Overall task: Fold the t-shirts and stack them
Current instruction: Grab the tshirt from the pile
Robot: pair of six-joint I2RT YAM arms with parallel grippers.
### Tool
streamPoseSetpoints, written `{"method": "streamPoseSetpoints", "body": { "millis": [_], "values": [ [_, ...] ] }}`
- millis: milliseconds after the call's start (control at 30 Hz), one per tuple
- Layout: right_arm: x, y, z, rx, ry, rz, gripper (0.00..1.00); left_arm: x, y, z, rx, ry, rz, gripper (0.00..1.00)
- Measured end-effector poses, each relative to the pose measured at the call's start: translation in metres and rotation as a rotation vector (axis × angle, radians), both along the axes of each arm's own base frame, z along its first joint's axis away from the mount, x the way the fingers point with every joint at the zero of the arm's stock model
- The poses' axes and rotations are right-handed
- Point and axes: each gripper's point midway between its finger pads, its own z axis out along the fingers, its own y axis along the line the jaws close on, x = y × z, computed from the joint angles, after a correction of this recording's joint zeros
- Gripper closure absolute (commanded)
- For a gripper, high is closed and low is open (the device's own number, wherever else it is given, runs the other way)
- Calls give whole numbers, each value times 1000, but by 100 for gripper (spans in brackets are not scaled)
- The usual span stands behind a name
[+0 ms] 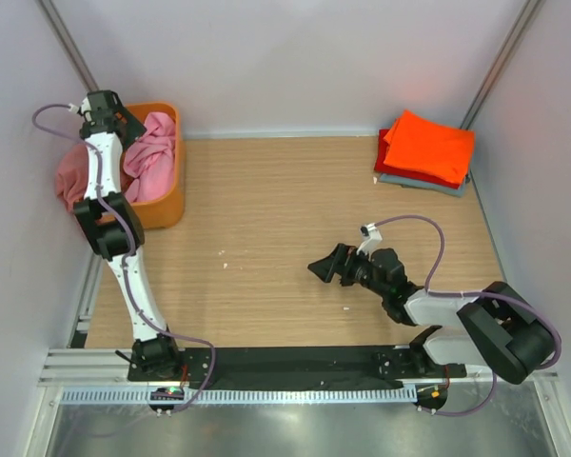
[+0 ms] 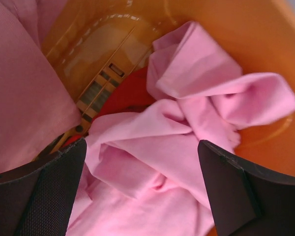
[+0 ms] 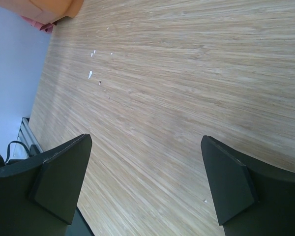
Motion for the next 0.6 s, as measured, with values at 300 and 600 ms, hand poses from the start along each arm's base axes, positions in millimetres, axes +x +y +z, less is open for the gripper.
{"method": "streamPoseSetpoints", "body": {
  "millis": [300,600],
  "values": [
    [4,2,1,-3,1,-5,0,12,3,-56,-49,60,-11,13],
    [6,3,-1,-9,9,-8,0,23,5,-60,-45,31,-19,100]
  ]
}}
